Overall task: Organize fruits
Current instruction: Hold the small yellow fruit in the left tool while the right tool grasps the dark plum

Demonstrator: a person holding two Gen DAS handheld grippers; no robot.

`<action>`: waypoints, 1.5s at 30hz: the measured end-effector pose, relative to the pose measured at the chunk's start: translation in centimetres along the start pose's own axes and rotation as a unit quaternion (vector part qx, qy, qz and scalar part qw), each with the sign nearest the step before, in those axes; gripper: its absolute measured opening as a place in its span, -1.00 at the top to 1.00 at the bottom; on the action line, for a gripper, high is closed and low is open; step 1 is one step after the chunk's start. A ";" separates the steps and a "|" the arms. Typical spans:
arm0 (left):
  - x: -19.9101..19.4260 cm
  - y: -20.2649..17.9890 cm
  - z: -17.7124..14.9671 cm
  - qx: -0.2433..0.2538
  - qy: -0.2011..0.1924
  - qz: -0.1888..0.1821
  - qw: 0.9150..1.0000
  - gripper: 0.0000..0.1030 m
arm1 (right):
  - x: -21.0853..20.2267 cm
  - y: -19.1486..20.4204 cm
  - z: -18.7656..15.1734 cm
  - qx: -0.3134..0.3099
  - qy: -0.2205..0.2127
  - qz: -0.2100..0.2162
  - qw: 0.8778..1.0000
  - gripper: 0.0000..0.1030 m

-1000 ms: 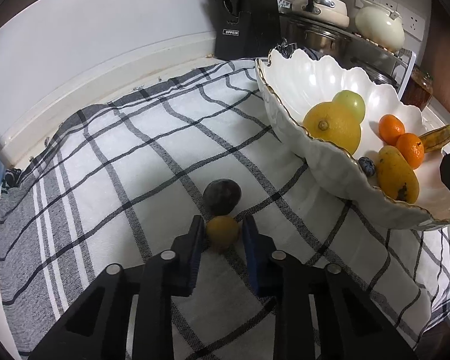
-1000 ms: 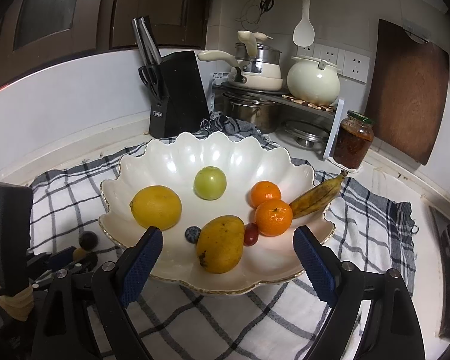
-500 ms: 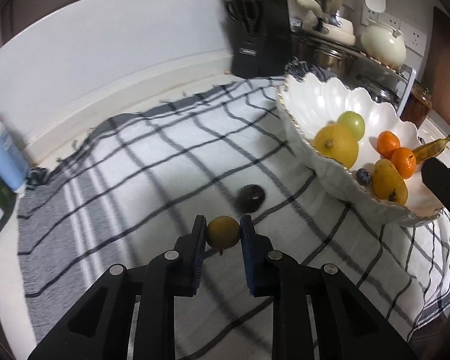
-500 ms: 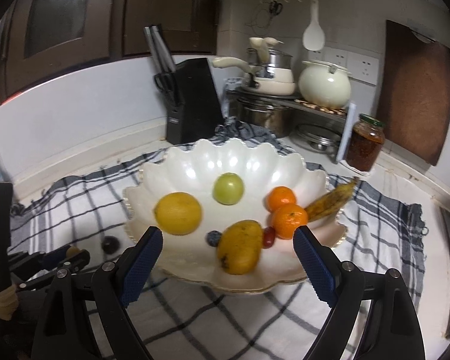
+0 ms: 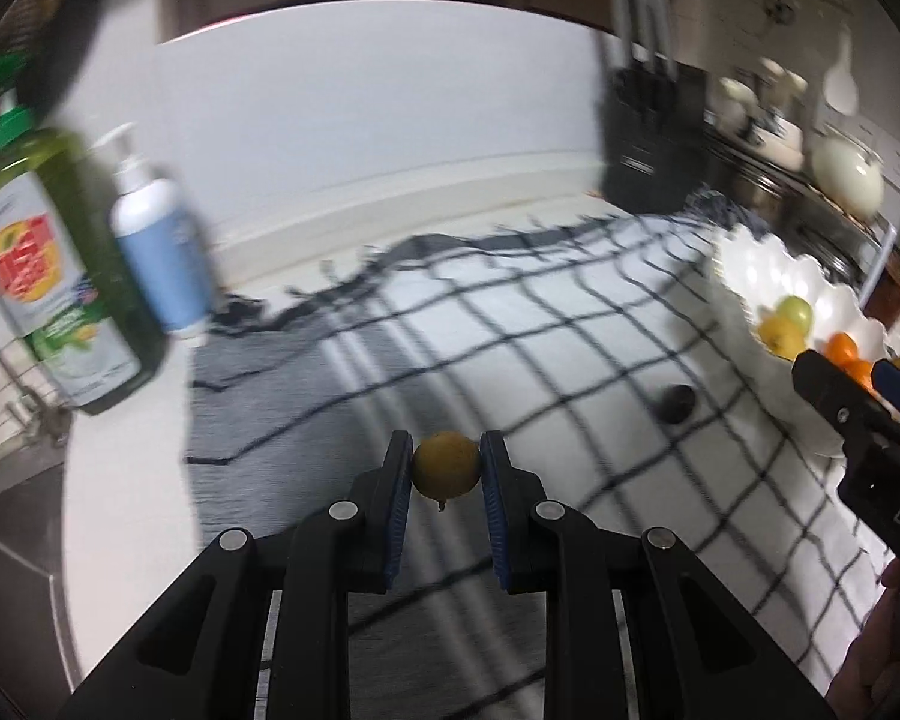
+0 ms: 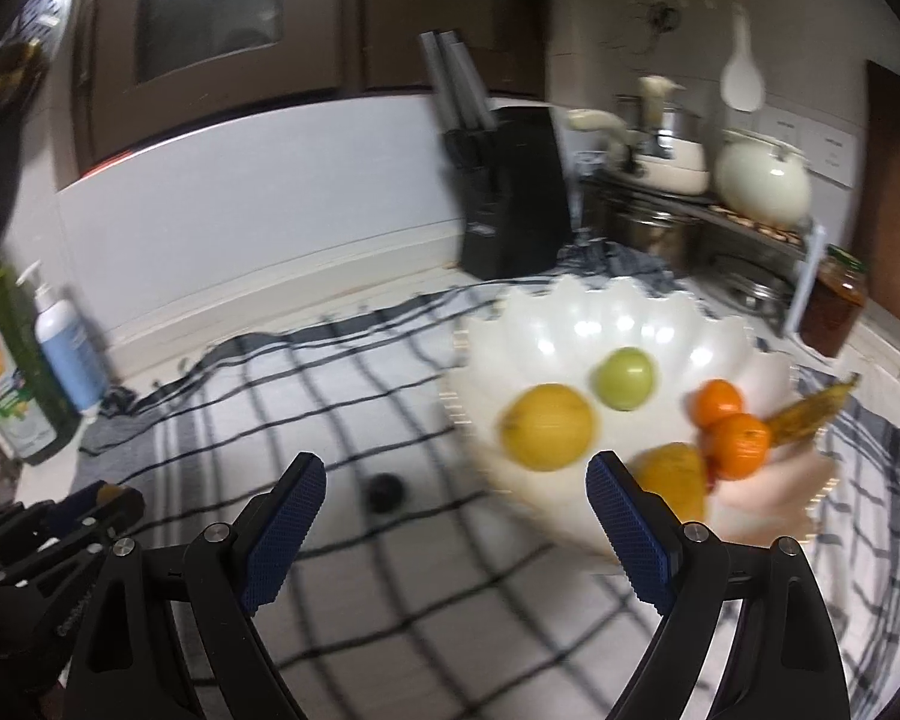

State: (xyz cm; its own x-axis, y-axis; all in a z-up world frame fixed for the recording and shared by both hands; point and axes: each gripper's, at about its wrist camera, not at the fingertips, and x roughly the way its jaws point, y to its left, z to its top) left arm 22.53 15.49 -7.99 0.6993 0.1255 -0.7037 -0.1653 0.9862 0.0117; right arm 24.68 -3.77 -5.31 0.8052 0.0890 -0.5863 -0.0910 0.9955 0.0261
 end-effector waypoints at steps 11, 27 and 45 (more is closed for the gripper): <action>0.2 4.4 -1.2 -0.050 0.003 0.036 0.998 0.54 | 3.7 4.8 -1.5 -0.056 0.041 0.055 0.996 -0.46; 2.6 2.5 -0.9 -0.058 0.021 0.031 0.998 0.54 | 8.8 3.8 -2.2 -0.082 0.088 0.012 0.993 -0.24; 3.1 3.3 -1.0 -0.062 0.027 0.032 0.997 0.54 | 10.6 4.1 -2.0 -0.037 0.126 -0.007 0.991 0.41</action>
State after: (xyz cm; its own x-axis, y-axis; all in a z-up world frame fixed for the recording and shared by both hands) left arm 23.50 19.04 -10.83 0.6469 0.1782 -0.7414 -0.2951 0.9551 -0.0279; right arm 31.69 1.18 -13.09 0.6358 0.0546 -0.7699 -0.1302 0.9908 -0.0373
